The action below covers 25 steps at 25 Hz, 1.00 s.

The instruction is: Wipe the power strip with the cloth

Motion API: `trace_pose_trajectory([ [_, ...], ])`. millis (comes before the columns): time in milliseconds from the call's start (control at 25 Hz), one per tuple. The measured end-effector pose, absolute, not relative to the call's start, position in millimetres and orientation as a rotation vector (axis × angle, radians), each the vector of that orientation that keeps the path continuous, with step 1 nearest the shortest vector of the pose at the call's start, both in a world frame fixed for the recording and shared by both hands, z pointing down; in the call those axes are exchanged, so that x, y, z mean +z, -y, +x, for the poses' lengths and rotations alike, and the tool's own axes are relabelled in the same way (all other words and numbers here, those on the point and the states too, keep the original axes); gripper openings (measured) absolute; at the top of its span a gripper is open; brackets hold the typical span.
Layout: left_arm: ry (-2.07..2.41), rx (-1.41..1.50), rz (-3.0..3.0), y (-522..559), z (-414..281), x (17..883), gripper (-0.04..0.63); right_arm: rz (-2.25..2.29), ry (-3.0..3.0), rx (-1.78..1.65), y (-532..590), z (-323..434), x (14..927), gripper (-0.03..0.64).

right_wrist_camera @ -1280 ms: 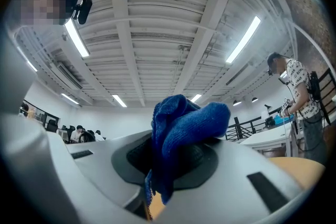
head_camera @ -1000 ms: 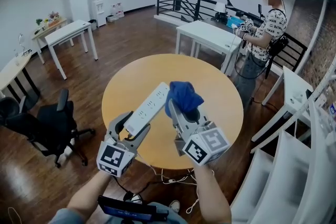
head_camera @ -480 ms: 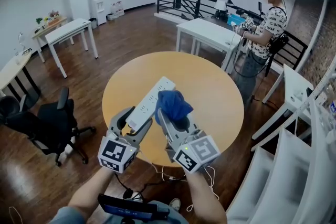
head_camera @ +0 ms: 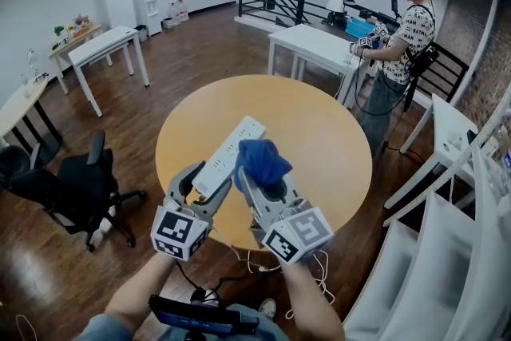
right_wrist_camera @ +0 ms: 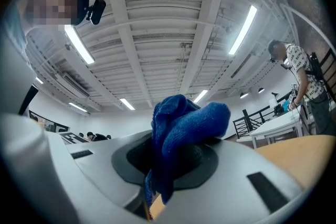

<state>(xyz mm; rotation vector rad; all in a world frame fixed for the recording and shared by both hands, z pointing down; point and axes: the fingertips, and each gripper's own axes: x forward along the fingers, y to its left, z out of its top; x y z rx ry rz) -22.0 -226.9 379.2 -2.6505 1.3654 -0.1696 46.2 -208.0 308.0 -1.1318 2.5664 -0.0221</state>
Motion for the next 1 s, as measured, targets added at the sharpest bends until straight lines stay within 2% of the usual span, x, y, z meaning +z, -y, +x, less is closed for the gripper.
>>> trace_pose_trajectory([
  [400, -1.387, -0.32, -2.755, 237.7, -23.7, 471.0, 0.278, -1.206, -2.578, -0.103, 203.2, 61.4, 350.5, 0.067],
  [1000, -1.498, -0.752, -2.862, 238.5, -45.8, 625.1, 0.278, -1.26, -2.591, -0.259, 193.6, 65.9, 401.6, 0.067],
])
